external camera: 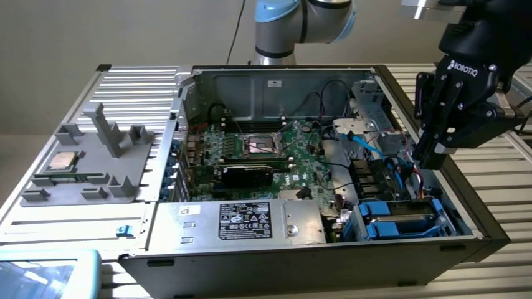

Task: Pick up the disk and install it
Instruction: 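Insert the first disk wire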

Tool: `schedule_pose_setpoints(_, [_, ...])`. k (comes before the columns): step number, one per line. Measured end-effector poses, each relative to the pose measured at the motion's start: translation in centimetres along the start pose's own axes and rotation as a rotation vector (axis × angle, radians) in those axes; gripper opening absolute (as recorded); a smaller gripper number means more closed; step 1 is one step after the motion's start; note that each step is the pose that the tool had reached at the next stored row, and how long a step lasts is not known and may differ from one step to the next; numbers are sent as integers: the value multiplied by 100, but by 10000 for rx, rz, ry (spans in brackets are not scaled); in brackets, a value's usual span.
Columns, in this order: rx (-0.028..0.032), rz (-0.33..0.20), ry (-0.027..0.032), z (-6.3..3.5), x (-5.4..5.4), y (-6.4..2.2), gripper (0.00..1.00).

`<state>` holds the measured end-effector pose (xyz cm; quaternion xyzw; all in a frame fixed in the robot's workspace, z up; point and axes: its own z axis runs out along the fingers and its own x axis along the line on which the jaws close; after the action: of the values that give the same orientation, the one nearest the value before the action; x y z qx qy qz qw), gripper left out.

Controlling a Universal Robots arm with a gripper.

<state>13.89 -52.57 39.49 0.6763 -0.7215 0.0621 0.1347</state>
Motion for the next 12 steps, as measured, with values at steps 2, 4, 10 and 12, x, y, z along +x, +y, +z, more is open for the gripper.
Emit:
schedule_pose_setpoints(2, [3,2,0,0,0,6,25])
schedule_pose_setpoints(4, [4,2,1,1,1,14,25])
schedule_pose_setpoints(10, [105,29,-32,27,4,152,25])
schedule_pose_setpoints(12, [104,22,-73,46,-8,151,25])
